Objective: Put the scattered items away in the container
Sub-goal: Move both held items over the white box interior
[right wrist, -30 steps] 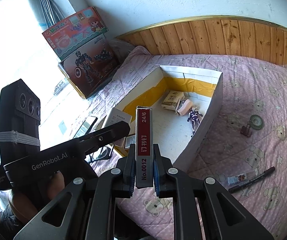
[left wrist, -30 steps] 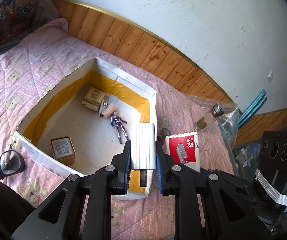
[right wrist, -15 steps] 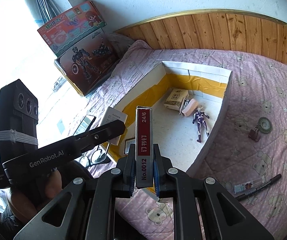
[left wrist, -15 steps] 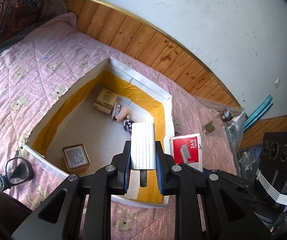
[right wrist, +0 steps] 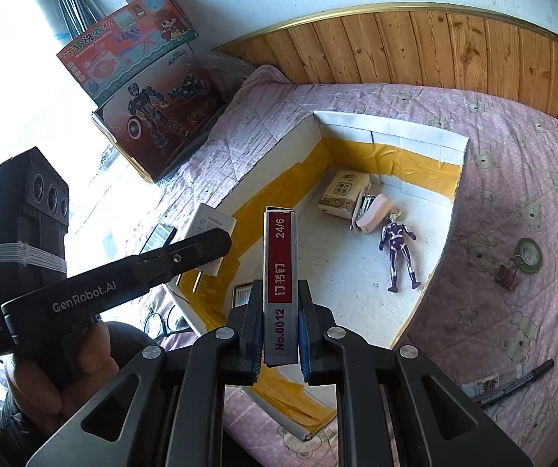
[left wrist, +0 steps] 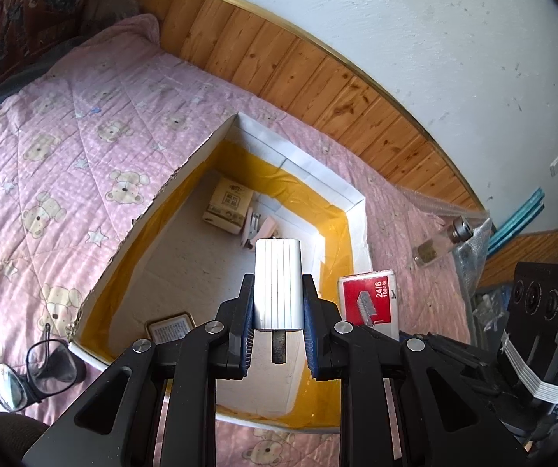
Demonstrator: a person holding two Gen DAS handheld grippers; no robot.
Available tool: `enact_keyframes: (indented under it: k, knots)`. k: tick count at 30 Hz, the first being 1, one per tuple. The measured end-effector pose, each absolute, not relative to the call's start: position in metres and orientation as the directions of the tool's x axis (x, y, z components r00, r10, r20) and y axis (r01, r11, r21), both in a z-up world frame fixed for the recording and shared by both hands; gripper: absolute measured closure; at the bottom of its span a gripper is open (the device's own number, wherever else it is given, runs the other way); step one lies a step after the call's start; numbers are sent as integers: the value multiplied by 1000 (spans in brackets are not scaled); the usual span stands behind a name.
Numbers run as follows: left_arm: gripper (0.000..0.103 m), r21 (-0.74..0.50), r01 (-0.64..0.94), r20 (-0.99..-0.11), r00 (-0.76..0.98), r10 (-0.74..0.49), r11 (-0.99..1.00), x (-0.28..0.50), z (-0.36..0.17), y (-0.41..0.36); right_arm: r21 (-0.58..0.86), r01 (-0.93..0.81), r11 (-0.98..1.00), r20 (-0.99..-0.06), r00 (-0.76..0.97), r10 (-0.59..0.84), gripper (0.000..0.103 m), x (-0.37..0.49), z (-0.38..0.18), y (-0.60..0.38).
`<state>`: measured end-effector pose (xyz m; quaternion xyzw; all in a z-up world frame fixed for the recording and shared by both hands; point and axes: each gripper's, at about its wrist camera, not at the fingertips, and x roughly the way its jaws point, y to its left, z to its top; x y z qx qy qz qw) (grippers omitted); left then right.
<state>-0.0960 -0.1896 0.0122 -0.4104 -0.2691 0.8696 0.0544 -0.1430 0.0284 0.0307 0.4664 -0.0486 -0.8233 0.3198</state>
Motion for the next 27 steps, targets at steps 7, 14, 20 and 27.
enact_keyframes:
  k: [7, 14, 20, 27]
  knots:
    - [81, -513, 152, -713, -623, 321, -845, -115, 2, -203, 390, 464, -796, -767, -315, -559, 87, -162, 16, 20]
    - [81, -501, 179, -754, -571, 325, -847, -137, -10, -211, 382, 450, -807, -801, -275, -532, 87, -181, 3, 9]
    - [81, -472, 191, -789, -527, 316, -861, -150, -21, -210, 391, 426, -816, -826, -228, -515, 87, -196, -9, 3]
    - [81, -467, 223, -820, -472, 324, -856, -159, -34, -210, 377, 405, -833, -857, -189, -479, 87, -218, -22, -6]
